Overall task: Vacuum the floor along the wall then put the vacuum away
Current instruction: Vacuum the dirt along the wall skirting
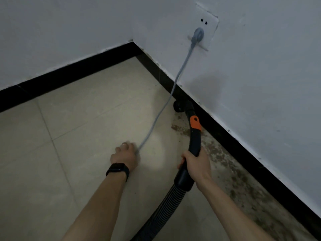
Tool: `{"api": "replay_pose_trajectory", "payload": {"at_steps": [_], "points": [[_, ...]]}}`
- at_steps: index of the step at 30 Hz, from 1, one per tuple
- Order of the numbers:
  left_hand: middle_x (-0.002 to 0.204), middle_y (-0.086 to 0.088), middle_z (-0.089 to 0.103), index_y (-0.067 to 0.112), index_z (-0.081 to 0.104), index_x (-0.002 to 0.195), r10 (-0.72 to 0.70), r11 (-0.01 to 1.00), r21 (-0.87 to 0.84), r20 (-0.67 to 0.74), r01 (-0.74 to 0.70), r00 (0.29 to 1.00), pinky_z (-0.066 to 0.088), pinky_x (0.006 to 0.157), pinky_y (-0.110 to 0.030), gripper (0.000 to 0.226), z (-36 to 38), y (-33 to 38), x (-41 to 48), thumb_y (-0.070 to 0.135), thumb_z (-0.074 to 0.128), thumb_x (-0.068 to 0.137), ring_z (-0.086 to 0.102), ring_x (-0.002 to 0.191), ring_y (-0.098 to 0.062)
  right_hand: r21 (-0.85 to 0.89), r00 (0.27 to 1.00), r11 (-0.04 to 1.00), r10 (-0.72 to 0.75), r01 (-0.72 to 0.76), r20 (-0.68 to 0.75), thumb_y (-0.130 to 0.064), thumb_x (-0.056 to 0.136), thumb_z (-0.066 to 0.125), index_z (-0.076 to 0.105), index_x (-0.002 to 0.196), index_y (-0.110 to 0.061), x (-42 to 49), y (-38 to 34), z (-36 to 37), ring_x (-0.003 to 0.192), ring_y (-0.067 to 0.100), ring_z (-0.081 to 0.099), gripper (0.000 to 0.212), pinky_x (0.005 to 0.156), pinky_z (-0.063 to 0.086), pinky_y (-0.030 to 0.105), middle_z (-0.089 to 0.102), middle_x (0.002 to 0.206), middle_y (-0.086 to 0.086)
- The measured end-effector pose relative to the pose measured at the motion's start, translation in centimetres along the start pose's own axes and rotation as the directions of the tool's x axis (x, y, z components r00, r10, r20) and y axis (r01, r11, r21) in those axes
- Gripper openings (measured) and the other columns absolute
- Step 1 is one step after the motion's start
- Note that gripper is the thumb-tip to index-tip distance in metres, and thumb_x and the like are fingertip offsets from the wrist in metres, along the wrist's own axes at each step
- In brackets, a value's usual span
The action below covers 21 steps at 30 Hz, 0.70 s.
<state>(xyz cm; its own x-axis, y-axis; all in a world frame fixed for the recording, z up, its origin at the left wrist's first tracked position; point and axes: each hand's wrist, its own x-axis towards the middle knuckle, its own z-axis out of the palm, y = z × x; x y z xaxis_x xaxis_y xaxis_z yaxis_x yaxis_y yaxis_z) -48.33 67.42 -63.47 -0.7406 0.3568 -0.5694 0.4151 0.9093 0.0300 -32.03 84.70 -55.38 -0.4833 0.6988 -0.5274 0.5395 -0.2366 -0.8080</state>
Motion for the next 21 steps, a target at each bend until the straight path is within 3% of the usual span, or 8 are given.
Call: {"api": "replay_pose_trajectory", "payload": {"at_steps": [2, 7, 9, 11, 13, 15, 18, 21], "points": [[0.146, -0.011, 0.043, 0.017, 0.031, 0.149, 0.000, 0.998, 0.059, -0.085, 0.005, 0.996, 0.046, 0.095, -0.042, 0.044, -0.2, 0.5, -0.6, 0.023, 0.031, 0.105, 0.050, 0.126, -0.031, 0.016, 1.000, 1.000, 0.004, -0.004, -0.013, -0.008, 0.088, 0.066, 0.054, 0.098, -0.007, -0.3, 0.1, -0.3, 0.054, 0.027, 0.068, 0.015, 0.056, 0.060, 0.039, 0.067, 0.068, 0.012], [0.136, -0.009, 0.056, 0.014, 0.042, 0.142, -0.040, 0.999, -0.015, -0.045, 0.040, 0.998, 0.048, 0.093, -0.037, 0.037, 0.5, 1.0, -1.5, 0.018, 0.035, 0.106, 0.060, 0.119, -0.027, 0.024, 0.999, 0.999, 0.025, -0.024, -0.020, -0.005, 0.090, 0.065, 0.054, 0.093, -0.009, -1.2, 0.2, -1.3, 0.053, 0.026, 0.066, 0.012, 0.060, 0.061, 0.045, 0.066, 0.065, 0.011], [0.132, -0.012, 0.059, 0.011, 0.043, 0.138, -0.074, 0.994, -0.092, -0.081, 0.066, 0.994, 0.048, 0.090, -0.037, 0.034, 0.5, 1.2, -1.1, 0.019, 0.032, 0.107, 0.061, 0.116, -0.029, 0.014, 1.000, 1.000, 0.022, -0.021, -0.014, -0.004, 0.090, 0.065, 0.055, 0.096, -0.008, -0.8, 0.8, -1.3, 0.052, 0.026, 0.066, 0.013, 0.060, 0.061, 0.046, 0.065, 0.065, 0.011], [0.129, -0.017, 0.059, 0.006, 0.041, 0.135, -0.147, 0.955, -0.274, -0.092, 0.117, 0.985, 0.047, 0.090, -0.038, 0.036, 0.4, 1.3, -0.7, 0.028, 0.034, 0.107, 0.060, 0.115, -0.035, -0.003, 1.000, 1.000, 0.010, -0.010, -0.022, -0.004, 0.089, 0.065, 0.054, 0.098, -0.007, -0.3, 1.5, -1.1, 0.051, 0.025, 0.065, 0.014, 0.060, 0.061, 0.047, 0.065, 0.066, 0.011], [0.126, -0.024, 0.059, 0.003, 0.041, 0.131, -0.276, 0.806, -0.555, -0.042, 0.208, 0.960, 0.048, 0.091, -0.040, 0.044, 0.1, 1.1, -0.1, 0.036, 0.043, 0.103, 0.060, 0.113, -0.040, -0.019, 0.999, 1.000, -0.005, 0.005, -0.041, -0.005, 0.089, 0.065, 0.054, 0.097, -0.006, 0.0, 2.0, -0.9, 0.052, 0.025, 0.067, 0.014, 0.058, 0.061, 0.047, 0.066, 0.067, 0.012], [0.121, -0.023, 0.062, 0.004, 0.054, 0.122, -0.352, 0.626, -0.745, -0.004, 0.232, 0.936, 0.050, 0.093, -0.040, 0.044, -0.9, 0.9, 0.5, 0.041, 0.048, 0.099, 0.061, 0.108, -0.040, -0.047, 0.998, 0.999, -0.020, 0.018, -0.057, -0.006, 0.089, 0.064, 0.053, 0.099, -0.006, 0.1, 2.0, -0.7, 0.052, 0.026, 0.068, 0.015, 0.054, 0.061, 0.043, 0.067, 0.070, 0.013], [0.100, -0.014, 0.067, 0.009, 0.070, 0.099, -0.358, 0.520, -0.842, -0.063, 0.142, 0.932, 0.046, 0.082, -0.033, 0.043, -3.4, 0.9, 0.5, 0.044, 0.045, 0.101, 0.062, 0.099, -0.035, -0.120, 0.997, 0.991, -0.058, 0.052, -0.052, -0.008, 0.088, 0.063, 0.050, 0.098, -0.012, 0.4, 1.0, 0.0, 0.051, 0.023, 0.068, 0.017, 0.046, 0.053, 0.031, 0.069, 0.073, 0.014], [0.090, -0.009, 0.064, 0.010, 0.069, 0.091, -0.393, 0.425, -0.905, -0.148, 0.036, 0.908, 0.042, 0.077, -0.032, 0.045, -5.4, 0.9, 0.4, 0.046, 0.045, 0.103, 0.060, 0.090, -0.031, -0.213, 0.994, 0.972, -0.107, 0.098, -0.033, -0.016, 0.089, 0.064, 0.044, 0.091, -0.021, 1.7, -0.5, 1.3, 0.058, 0.023, 0.069, 0.021, 0.045, 0.047, 0.026, 0.069, 0.083, 0.014]]}}
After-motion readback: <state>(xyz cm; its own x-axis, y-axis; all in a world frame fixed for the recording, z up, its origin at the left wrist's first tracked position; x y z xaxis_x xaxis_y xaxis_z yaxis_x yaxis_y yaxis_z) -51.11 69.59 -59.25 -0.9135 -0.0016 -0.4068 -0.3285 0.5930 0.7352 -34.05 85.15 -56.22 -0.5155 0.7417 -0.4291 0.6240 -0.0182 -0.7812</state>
